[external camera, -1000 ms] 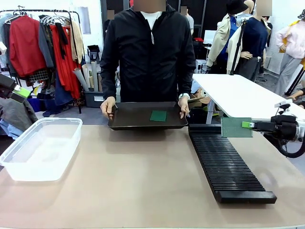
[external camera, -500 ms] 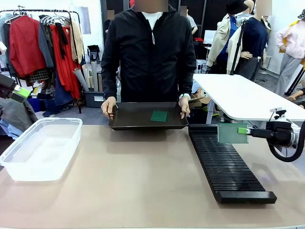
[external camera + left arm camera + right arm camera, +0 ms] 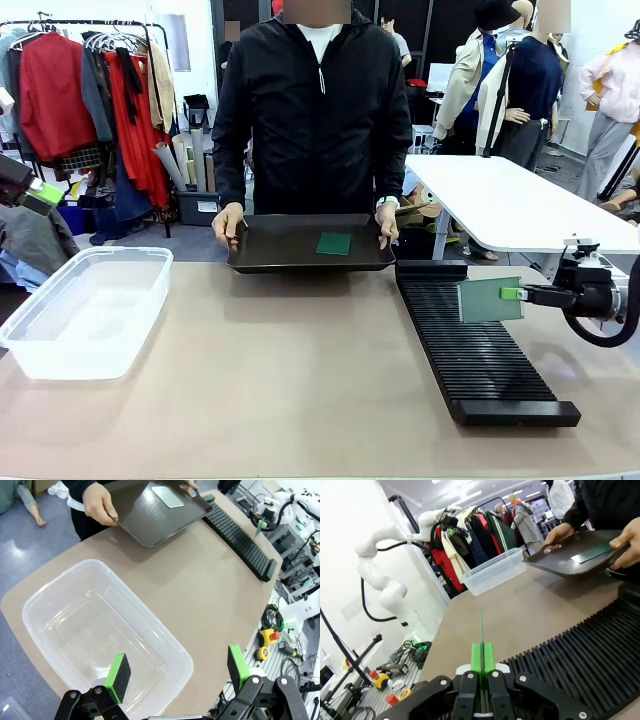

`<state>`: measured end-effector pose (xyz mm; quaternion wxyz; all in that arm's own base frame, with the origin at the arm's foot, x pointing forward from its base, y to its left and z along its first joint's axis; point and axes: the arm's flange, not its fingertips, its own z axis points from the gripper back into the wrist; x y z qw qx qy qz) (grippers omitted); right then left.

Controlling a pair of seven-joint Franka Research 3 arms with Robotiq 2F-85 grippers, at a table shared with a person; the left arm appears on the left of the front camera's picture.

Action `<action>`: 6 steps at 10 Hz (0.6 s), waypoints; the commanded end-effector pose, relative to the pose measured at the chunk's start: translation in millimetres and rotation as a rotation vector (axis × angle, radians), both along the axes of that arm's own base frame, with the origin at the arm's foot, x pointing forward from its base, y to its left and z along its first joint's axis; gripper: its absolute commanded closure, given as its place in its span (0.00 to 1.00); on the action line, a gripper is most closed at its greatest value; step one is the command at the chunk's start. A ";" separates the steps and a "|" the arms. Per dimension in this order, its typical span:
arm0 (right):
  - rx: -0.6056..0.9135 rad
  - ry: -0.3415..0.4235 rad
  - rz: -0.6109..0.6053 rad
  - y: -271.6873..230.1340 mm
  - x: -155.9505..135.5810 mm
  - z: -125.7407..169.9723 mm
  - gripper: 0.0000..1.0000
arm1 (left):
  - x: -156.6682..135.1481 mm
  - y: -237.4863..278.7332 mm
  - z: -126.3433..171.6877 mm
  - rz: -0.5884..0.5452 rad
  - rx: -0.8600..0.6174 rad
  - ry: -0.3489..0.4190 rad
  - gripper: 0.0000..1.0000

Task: Sort PCBs into racks and boxes based on the side picked up.
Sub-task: If the short side of the Blank PCB is picked up, insert it into the PCB Rack ; if the long side is picked up, place it in the Organizing box.

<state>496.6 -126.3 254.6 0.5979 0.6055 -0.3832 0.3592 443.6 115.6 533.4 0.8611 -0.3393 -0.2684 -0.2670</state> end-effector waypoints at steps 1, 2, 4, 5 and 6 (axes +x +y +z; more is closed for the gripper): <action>-0.017 -0.042 0.016 5.6 -6.5 -7.6 1.00 | -1.5 -1.3 0.5 -0.001 -0.009 0.001 0.00; -0.014 -0.042 0.016 6.8 -8.2 -13.5 1.00 | -1.5 -1.3 0.5 -0.001 -0.009 0.001 0.00; -0.012 -0.075 0.014 9.8 -12.1 -24.2 1.00 | -1.5 -1.3 0.5 -0.001 -0.009 0.001 0.00; 0.004 -0.087 0.026 10.8 -14.1 -28.0 1.00 | -1.5 -1.3 0.5 -0.001 -0.009 0.001 0.00; 0.004 -0.111 0.030 11.9 -14.9 -31.2 1.00 | -1.5 -1.3 0.5 -0.001 -0.009 0.001 0.00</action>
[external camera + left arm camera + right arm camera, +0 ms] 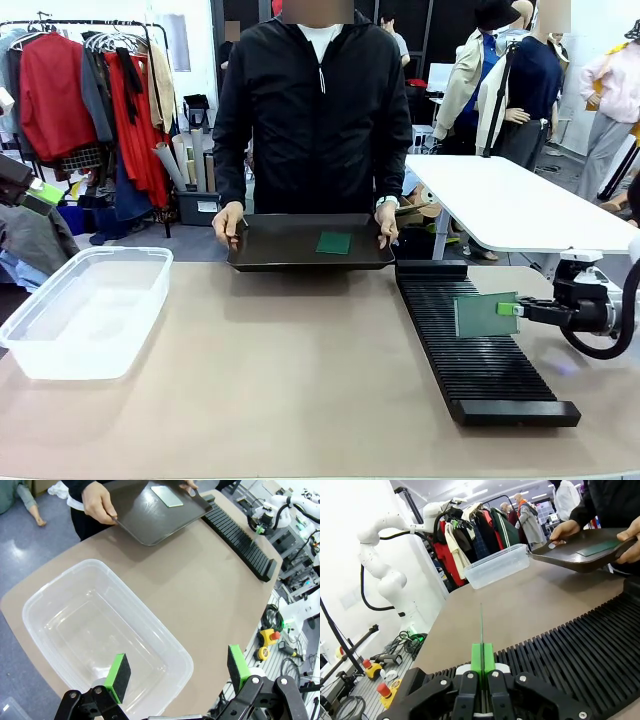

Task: Sort PCBs into racks and boxes based on the side picked up.
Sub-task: If the short side of the Blank PCB is picked up, insert it into the PCB Rack ; if the long side is picked up, place it in the Organizing box.

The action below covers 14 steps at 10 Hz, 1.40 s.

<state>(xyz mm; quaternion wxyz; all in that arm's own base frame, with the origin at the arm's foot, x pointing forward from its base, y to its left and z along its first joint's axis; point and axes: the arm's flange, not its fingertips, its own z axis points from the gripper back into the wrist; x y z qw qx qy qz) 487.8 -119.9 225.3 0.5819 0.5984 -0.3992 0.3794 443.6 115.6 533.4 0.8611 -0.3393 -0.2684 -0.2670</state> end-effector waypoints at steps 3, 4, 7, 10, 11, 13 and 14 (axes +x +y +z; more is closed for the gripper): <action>-0.044 -0.115 0.057 13.6 -7.0 -2.1 1.00 | -1.5 -1.3 0.5 -0.001 -0.009 0.001 0.00; -0.050 -0.130 0.065 16.5 -6.9 -3.7 1.00 | -1.5 -1.3 0.5 -0.001 -0.009 0.001 0.00; -0.072 -0.170 0.059 23.9 -6.1 -9.0 1.00 | -1.5 -1.3 0.5 -0.001 -0.009 0.001 0.00; -0.061 -0.203 0.046 25.2 -6.0 -9.4 1.00 | -1.5 -1.3 0.5 -0.001 -0.009 0.001 0.00; -0.068 -0.214 0.041 24.2 -7.1 -11.0 1.00 | -1.5 -1.3 0.5 -0.001 -0.009 0.001 0.00; -0.085 -0.242 0.025 20.4 -10.3 -12.5 1.00 | -1.5 -1.3 0.5 -0.001 -0.009 0.001 0.00; -0.092 -0.260 0.005 18.7 -11.4 -13.0 1.00 | -1.5 -1.3 0.5 -0.001 -0.009 0.001 0.00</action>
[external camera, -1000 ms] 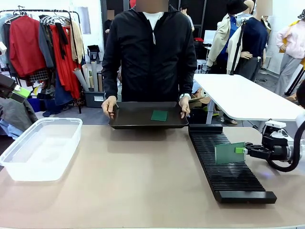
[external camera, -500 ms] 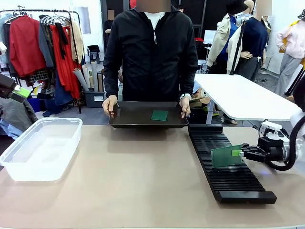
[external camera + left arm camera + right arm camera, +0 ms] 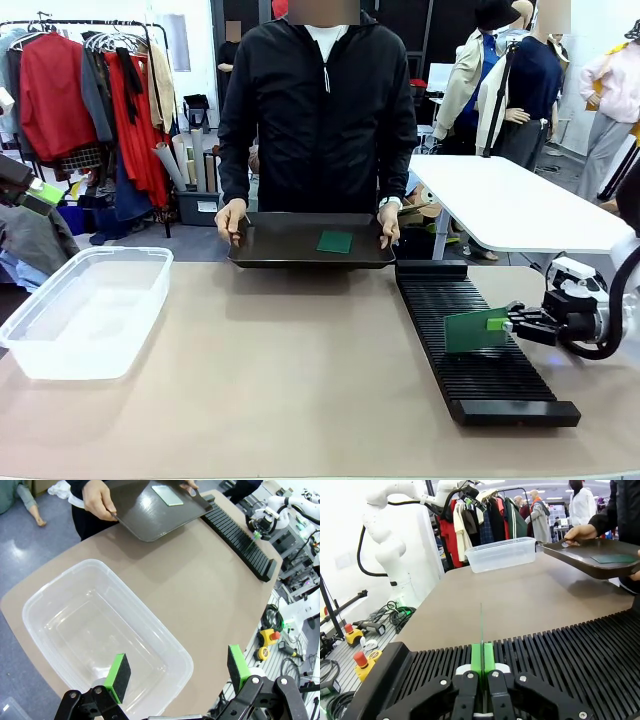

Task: Sort PCBs into racks and boxes based on the side picked up.
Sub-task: If the short side of the Blank PCB is picked up, insert it into the PCB Rack ; if the long side is picked up, place it in the Organizing box.

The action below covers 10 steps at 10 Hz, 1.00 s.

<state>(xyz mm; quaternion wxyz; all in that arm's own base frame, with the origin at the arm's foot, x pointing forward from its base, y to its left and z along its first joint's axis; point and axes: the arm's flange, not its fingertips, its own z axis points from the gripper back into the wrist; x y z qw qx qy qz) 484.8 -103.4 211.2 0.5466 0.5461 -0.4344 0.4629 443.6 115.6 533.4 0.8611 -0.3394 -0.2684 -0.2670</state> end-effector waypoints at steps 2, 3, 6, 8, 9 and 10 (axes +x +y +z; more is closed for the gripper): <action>-0.027 -0.048 -0.034 0.3 -9.0 -2.0 1.00 | -1.5 -1.3 0.5 -0.001 -0.009 0.001 0.00; -0.032 -0.047 -0.031 -1.5 -9.9 -4.0 1.00 | -1.5 -1.3 0.5 -0.001 -0.009 0.001 0.00; -0.005 -0.012 -0.012 -3.5 -5.1 -3.5 1.00 | -1.5 -1.3 0.5 -0.001 -0.009 0.001 0.00; -0.005 -0.012 -0.012 -3.5 -5.1 -3.5 1.00 | -1.5 -1.3 0.5 -0.001 -0.009 0.001 0.00; -0.005 -0.012 -0.012 -3.5 -5.1 -3.5 1.00 | -1.5 -1.3 0.5 -0.001 -0.009 0.001 0.00; -0.005 -0.012 -0.012 -3.5 -5.1 -3.5 1.00 | -1.5 -1.3 0.5 -0.001 -0.009 0.001 0.00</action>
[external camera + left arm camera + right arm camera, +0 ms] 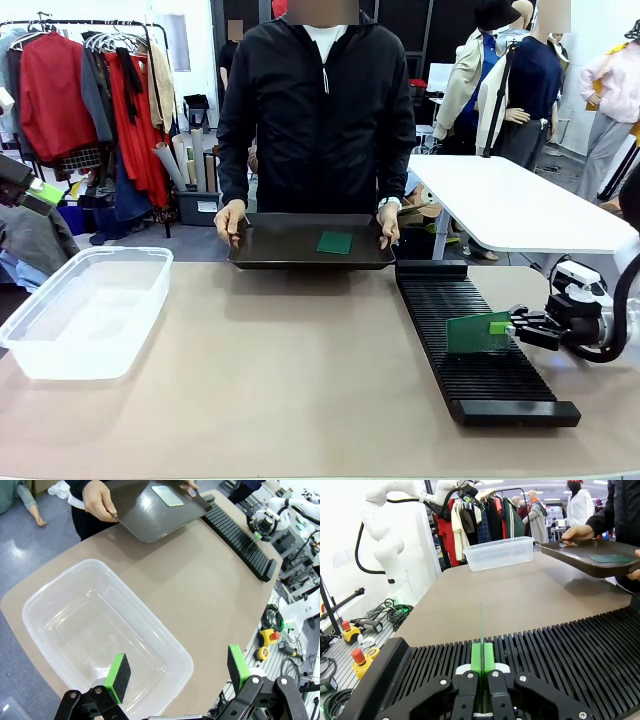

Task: Sort PCBs into racks and boxes based on the side picked up.
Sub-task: If the short side of the Blank PCB is picked up, insert it into the PCB Rack ; if the long side is picked up, place it in the Organizing box.

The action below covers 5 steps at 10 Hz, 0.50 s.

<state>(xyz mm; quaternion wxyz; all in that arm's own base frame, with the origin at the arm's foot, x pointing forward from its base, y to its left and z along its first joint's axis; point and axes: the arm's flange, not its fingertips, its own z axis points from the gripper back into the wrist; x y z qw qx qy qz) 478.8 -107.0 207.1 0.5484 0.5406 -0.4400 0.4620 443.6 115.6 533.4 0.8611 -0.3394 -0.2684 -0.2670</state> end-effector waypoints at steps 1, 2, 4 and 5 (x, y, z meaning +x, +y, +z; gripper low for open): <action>-0.003 -0.003 0.001 0.0 0.9 0.7 1.00 | -1.5 -1.3 0.5 -0.001 -0.009 0.001 0.00; -0.003 -0.003 0.001 0.0 0.9 0.7 1.00 | -1.5 -1.3 0.5 -0.001 -0.009 0.001 0.00; 0.001 0.001 -0.008 -0.8 0.1 0.0 1.00 | -1.5 -1.3 0.5 -0.001 -0.009 0.001 0.00; -0.003 0.002 -0.007 -1.8 -0.5 -1.0 1.00 | -1.5 -1.3 0.5 -0.001 -0.009 0.001 0.00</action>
